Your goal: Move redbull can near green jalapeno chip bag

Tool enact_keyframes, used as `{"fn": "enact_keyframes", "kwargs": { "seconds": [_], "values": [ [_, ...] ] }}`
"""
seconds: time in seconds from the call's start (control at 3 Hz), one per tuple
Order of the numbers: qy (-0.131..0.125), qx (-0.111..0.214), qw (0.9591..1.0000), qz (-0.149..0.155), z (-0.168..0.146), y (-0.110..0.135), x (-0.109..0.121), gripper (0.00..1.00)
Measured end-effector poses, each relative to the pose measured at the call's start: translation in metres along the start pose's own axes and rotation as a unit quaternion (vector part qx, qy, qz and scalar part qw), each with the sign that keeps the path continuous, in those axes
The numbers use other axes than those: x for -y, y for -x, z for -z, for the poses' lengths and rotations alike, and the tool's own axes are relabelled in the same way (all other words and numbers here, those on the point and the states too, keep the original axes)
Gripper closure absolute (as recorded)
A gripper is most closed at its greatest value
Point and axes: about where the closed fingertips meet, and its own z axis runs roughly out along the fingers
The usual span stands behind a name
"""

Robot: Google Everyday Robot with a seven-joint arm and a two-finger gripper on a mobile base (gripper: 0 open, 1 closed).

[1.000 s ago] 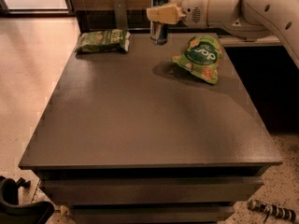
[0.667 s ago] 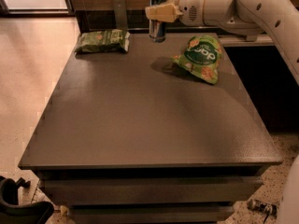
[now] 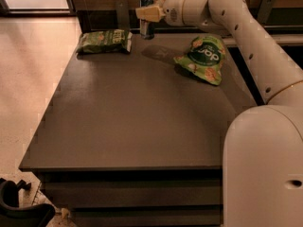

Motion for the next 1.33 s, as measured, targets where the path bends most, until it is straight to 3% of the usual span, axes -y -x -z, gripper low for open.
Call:
{"fn": "enact_keyframes", "kwargs": {
  "seconds": [0.33, 1.0, 1.33],
  "values": [
    [-0.013, -0.017, 0.9998, 0.0, -0.016, -0.015, 0.011, 1.0],
    [-0.008, -0.003, 0.9999, -0.015, -0.052, -0.059, 0.006, 1.0],
    [-0.004, 0.0, 0.9999, -0.016, -0.06, -0.062, 0.001, 0.79]
  ]
}}
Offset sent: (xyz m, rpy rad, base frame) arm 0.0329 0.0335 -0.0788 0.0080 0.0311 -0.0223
